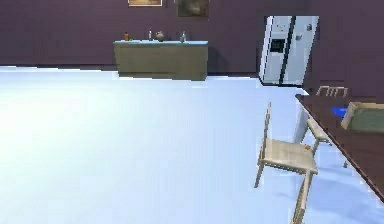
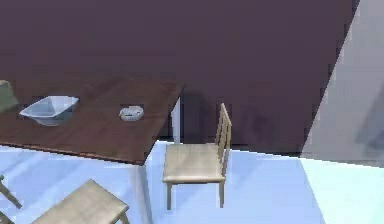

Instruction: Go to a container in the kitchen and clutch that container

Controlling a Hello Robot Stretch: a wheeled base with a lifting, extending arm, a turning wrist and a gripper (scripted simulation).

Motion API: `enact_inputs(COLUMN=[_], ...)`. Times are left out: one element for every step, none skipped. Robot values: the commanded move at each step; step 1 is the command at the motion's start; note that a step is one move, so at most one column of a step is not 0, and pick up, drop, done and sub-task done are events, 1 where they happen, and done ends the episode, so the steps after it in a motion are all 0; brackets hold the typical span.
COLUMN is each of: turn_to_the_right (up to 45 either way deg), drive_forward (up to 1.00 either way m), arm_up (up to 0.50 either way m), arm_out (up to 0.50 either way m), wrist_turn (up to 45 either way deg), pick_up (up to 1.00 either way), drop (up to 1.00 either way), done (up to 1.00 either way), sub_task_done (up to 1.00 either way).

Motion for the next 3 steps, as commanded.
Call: enact_inputs(turn_to_the_right=[-33.0,45.0,45.0], drive_forward=[0.0,0.0,0.0], arm_up=[0.0,0.0,0.0], arm_out=[0.0,0.0,0.0], wrist_turn=[0.0,0.0,0.0], pick_up=[0.0,0.0,0.0], drop=[0.0,0.0,0.0], done=[0.0,0.0,0.0], sub_task_done=[0.0,0.0,0.0])
